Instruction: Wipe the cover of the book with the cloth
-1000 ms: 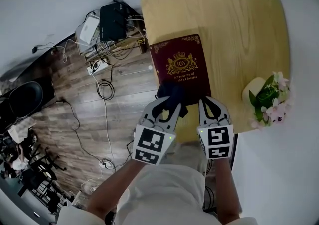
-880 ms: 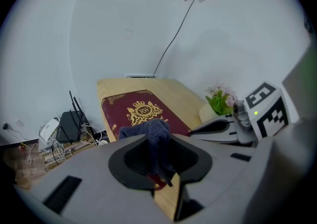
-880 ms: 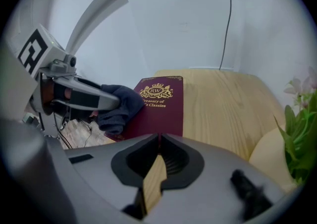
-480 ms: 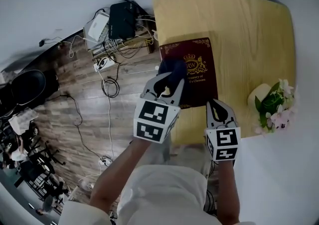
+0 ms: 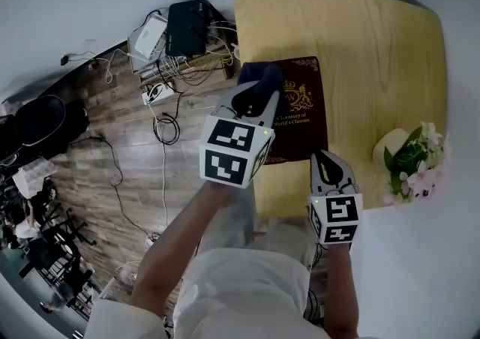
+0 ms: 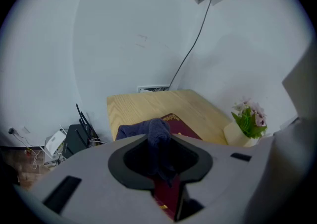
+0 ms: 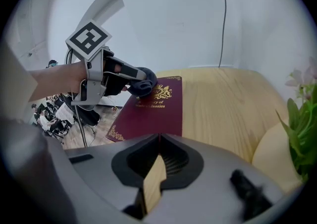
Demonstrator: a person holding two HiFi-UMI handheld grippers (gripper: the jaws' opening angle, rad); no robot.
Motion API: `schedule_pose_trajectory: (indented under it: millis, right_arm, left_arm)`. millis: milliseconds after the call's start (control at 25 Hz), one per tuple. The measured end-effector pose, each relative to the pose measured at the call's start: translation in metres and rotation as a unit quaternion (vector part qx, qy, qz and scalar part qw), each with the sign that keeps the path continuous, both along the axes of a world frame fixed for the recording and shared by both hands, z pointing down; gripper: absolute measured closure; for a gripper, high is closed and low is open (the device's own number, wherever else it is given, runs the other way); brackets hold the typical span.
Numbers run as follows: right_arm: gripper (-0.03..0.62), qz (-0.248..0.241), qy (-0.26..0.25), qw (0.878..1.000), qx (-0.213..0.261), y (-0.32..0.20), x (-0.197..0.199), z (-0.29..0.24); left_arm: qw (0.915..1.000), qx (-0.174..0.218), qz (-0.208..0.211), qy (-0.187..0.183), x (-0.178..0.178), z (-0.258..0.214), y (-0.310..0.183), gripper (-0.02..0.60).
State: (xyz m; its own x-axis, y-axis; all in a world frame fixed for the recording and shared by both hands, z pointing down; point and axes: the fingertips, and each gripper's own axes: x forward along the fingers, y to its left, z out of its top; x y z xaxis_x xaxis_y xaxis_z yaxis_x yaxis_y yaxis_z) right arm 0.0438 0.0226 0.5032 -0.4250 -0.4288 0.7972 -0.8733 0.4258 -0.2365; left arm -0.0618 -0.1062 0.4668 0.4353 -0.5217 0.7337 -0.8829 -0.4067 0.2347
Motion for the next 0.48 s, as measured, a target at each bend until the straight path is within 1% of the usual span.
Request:
schedule_pose_trajectory:
  millis: [160, 240, 360, 480]
  right_arm:
    - [0.556, 0.015, -0.012, 1.0, -0.001, 0.0, 0.001, -0.001]
    - [0.556, 0.017, -0.011, 1.0, 0.002, -0.001, 0.001, -0.001]
    - [0.556, 0.02, -0.012, 1.0, 0.003, -0.001, 0.001, -0.001]
    - [0.554, 0.024, -0.026, 0.999, 0.0, 0.0, 0.001, -0.001]
  left_arm:
    - [0.9996, 0.002, 0.023, -0.013, 0.006, -0.006, 0.007, 0.482]
    - [0.9994, 0.005, 0.032, -0.011, 0.008, -0.012, 0.017, 0.482]
    - [0.9991, 0.009, 0.04, -0.01, 0.009, -0.021, 0.037, 0.482]
    - [0.9986, 0.008, 0.052, -0.009, 0.012, -0.03, 0.065, 0.482]
